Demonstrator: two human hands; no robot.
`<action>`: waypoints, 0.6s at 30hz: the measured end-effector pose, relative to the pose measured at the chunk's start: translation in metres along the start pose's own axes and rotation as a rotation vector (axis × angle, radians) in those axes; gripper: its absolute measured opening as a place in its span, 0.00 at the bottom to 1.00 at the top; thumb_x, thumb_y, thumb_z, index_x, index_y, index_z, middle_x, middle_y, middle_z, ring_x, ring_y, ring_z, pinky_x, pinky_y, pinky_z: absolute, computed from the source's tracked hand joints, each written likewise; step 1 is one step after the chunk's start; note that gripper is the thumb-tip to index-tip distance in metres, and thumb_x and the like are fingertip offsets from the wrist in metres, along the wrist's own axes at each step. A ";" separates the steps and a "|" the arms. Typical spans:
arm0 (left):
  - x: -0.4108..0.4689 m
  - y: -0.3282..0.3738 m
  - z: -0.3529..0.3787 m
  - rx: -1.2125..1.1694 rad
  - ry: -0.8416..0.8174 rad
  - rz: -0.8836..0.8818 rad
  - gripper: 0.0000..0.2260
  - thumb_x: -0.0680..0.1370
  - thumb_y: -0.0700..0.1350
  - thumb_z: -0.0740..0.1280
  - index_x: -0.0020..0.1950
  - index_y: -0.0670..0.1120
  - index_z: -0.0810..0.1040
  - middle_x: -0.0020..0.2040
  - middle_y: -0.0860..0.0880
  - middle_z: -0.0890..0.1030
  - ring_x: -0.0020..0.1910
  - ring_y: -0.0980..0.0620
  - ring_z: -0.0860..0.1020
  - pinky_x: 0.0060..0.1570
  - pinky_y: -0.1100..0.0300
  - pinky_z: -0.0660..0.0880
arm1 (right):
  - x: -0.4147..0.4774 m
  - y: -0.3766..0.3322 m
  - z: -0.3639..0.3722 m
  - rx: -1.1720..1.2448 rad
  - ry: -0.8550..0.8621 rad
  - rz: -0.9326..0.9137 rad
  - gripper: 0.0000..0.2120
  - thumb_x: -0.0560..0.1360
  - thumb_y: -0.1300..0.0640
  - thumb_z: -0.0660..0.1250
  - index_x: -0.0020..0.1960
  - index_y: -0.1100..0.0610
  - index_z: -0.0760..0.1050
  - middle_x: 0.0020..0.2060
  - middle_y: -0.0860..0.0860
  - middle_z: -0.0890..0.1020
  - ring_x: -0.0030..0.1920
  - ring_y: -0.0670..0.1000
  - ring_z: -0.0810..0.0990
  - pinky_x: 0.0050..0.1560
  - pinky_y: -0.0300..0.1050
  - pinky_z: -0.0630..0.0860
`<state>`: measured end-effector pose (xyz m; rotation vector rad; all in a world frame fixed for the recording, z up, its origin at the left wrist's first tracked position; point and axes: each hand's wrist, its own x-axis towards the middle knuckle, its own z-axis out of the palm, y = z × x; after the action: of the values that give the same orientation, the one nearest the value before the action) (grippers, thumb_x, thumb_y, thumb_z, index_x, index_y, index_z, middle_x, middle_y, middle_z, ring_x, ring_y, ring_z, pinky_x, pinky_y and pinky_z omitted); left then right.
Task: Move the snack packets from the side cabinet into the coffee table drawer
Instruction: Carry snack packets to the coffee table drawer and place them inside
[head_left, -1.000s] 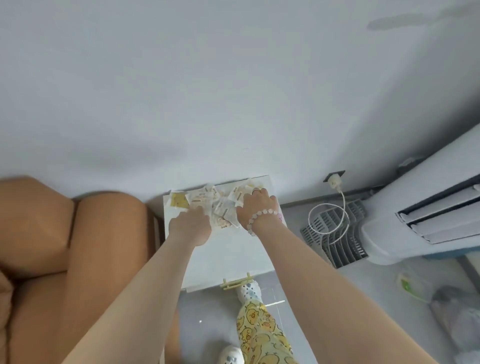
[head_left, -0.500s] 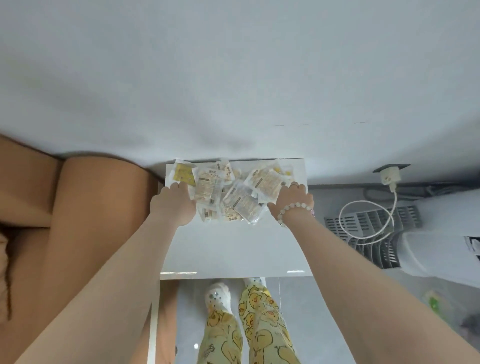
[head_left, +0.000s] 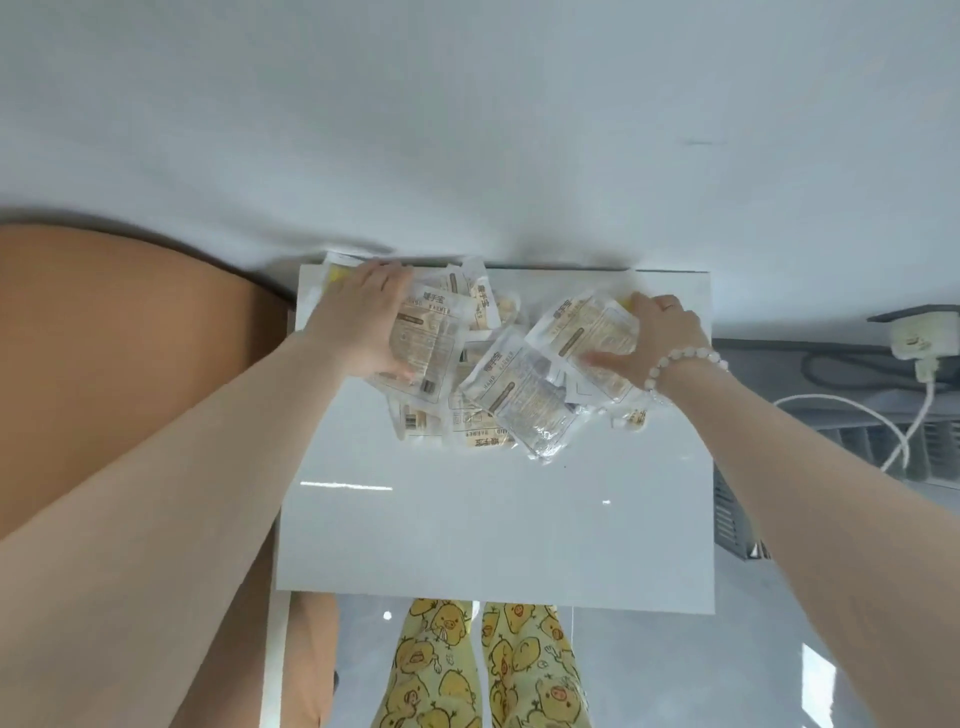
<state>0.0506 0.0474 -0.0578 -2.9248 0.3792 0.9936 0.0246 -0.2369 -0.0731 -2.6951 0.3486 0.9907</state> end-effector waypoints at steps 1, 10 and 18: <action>0.010 -0.003 0.003 -0.008 0.007 0.010 0.51 0.65 0.54 0.78 0.77 0.43 0.50 0.77 0.45 0.56 0.76 0.45 0.52 0.73 0.50 0.54 | 0.005 -0.003 0.003 0.003 0.025 0.000 0.42 0.66 0.35 0.70 0.72 0.53 0.60 0.68 0.55 0.64 0.67 0.57 0.64 0.63 0.53 0.68; 0.024 -0.001 0.018 -0.052 0.119 0.039 0.46 0.62 0.56 0.79 0.74 0.43 0.61 0.67 0.44 0.69 0.67 0.43 0.67 0.64 0.49 0.66 | -0.009 -0.005 0.016 0.138 0.071 0.056 0.50 0.58 0.40 0.79 0.72 0.55 0.59 0.66 0.55 0.63 0.68 0.55 0.63 0.64 0.49 0.67; 0.009 0.009 0.024 -0.100 0.194 -0.069 0.33 0.67 0.49 0.76 0.65 0.38 0.66 0.58 0.41 0.73 0.56 0.41 0.73 0.51 0.54 0.66 | -0.043 0.012 0.039 0.127 -0.017 0.000 0.50 0.58 0.42 0.79 0.71 0.56 0.59 0.65 0.54 0.64 0.67 0.54 0.64 0.67 0.45 0.63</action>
<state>0.0413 0.0397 -0.0813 -3.1114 0.2388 0.7438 -0.0341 -0.2304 -0.0751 -2.5716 0.3945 0.9568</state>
